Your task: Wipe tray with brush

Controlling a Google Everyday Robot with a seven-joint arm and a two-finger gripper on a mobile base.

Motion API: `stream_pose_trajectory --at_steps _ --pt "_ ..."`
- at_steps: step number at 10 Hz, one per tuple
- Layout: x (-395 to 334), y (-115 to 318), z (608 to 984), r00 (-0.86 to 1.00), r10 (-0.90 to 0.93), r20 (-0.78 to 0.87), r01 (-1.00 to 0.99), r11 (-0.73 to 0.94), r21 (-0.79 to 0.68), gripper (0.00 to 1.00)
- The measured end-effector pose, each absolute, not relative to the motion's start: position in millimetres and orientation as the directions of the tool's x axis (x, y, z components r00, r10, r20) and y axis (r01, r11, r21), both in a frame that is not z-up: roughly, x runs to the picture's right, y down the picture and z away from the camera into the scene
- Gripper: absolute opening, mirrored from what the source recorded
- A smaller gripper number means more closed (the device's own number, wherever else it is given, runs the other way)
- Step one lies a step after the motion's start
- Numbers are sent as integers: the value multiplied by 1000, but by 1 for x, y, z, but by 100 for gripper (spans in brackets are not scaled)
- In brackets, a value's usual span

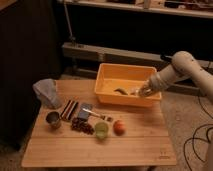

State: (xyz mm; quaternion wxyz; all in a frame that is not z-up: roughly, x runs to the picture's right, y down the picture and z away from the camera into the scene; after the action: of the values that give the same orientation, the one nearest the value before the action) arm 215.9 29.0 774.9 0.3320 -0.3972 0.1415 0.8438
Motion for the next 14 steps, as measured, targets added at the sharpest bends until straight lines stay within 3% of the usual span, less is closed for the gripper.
stream_pose_trajectory --at_steps 6,14 --pt "256 -14 810 -569 443 -693 -661 -748 65 0" --pt "201 -62 823 -566 486 -666 -663 -749 17 0"
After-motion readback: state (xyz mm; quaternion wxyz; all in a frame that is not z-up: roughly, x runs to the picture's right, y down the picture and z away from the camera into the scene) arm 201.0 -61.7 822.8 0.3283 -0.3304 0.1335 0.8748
